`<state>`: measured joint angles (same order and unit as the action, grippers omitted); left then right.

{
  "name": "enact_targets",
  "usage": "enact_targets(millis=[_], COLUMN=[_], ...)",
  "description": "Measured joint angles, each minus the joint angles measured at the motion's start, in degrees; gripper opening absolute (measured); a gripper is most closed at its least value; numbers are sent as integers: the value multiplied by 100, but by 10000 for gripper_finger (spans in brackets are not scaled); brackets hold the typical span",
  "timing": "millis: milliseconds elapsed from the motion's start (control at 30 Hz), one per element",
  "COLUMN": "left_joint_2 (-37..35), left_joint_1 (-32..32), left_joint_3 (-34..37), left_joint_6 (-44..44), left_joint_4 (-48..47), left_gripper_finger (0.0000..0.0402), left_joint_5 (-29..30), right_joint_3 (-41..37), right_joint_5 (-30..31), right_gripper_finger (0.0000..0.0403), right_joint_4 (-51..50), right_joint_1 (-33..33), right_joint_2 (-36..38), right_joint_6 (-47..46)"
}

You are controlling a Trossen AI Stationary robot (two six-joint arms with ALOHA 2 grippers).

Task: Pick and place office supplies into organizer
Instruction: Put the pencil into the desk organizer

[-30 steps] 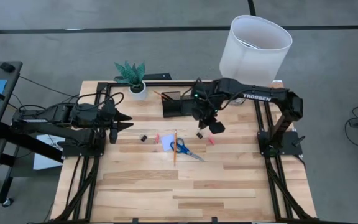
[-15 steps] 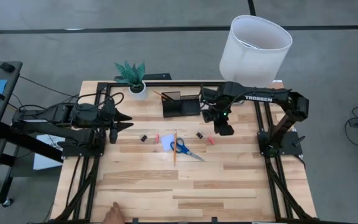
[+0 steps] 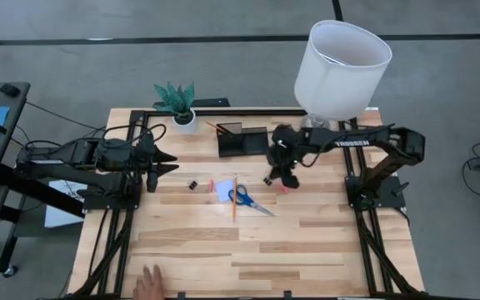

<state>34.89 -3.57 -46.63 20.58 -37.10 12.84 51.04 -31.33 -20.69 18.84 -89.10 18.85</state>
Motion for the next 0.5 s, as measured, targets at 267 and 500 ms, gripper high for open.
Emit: enact_targets(millis=[267,500], left_joint_2=[0,0], left_joint_1=[2,0], left_joint_3=[0,0], left_joint_6=[0,0], left_joint_4=[2,2], left_gripper_finger=[126,126], left_joint_5=[0,-1], right_joint_3=[-1196,-1530], right_joint_5=[460,1367], right_gripper_finger=[38,38], right_joint_4=[3607,5156], right_joint_1=[-218,-748], right_joint_2=[-7,-348], right_joint_6=[-1723,-2821])
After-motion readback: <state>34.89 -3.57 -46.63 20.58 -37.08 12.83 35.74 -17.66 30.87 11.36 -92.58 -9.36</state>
